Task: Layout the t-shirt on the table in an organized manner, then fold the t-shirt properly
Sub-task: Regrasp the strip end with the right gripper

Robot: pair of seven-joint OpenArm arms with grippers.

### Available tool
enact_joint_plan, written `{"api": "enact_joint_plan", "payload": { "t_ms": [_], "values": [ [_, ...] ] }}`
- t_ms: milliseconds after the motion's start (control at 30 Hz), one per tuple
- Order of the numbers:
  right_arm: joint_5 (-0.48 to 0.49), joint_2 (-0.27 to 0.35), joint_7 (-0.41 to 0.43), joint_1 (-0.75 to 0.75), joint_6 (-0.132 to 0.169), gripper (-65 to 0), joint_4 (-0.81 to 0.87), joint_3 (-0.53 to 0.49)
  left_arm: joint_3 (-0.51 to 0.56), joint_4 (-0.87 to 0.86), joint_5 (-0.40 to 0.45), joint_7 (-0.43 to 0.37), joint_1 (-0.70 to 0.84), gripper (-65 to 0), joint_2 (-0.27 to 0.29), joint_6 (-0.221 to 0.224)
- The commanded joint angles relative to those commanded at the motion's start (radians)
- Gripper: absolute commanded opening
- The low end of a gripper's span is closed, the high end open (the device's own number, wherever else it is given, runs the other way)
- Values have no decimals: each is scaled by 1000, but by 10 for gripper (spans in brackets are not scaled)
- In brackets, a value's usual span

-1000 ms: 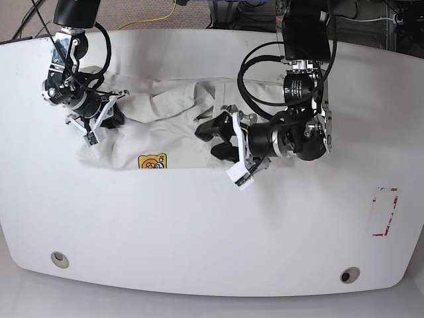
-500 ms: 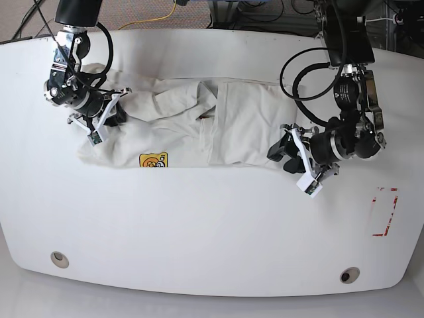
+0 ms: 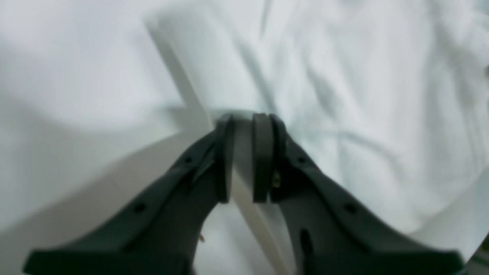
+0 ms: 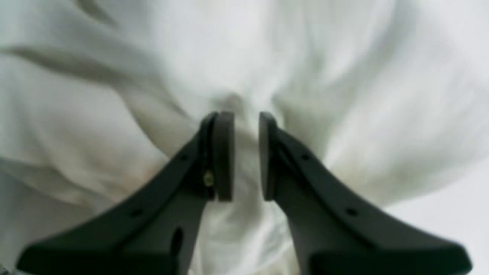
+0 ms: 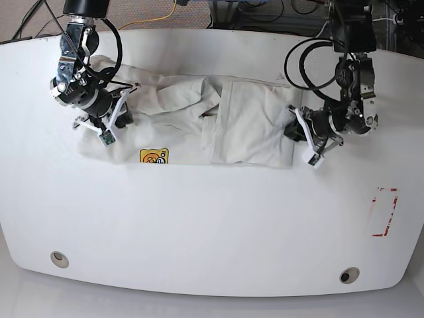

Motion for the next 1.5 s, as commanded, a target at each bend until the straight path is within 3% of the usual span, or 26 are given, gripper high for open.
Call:
{"api": "enact_joint_plan", "payload": {
  "t_ms": [167,233,333,467,500,567,767,1000,1300,1500],
  "values": [
    [2,-31,-126,52,0,-523,117,69,5,-46,0,0,2,-585,-8,0],
    [2,-51,-181,75,0,-477,135,117,5,-51,5,0,2,-585,-15,0],
    [2,-64,-279,133,0,-314,140,236,5,-52,2,2,2,-585,-31,0],
    [3,-68,-377,186,0,-14,133,390,5,-51,2,3,2,-585,-35,0],
    [6,-68,-397,196,0,0,126,420,5,-51,2,3,2,-585,-35,0],
    [32,-61,-423,210,0,0,106,462,5,-51,2,3,2,-585,-35,0],
    [259,2,-503,218,0,0,-83,594,5,-51,2,3,12,-585,-34,0],
    [494,52,-503,195,0,0,-353,647,8,-51,2,3,14,-583,-32,0],
    [562,43,-503,176,0,0,-465,643,9,-49,2,5,14,-583,-32,0],
    [563,-11,-503,158,0,0,-462,582,8,-51,2,5,14,-583,-32,0]
  ]
}}
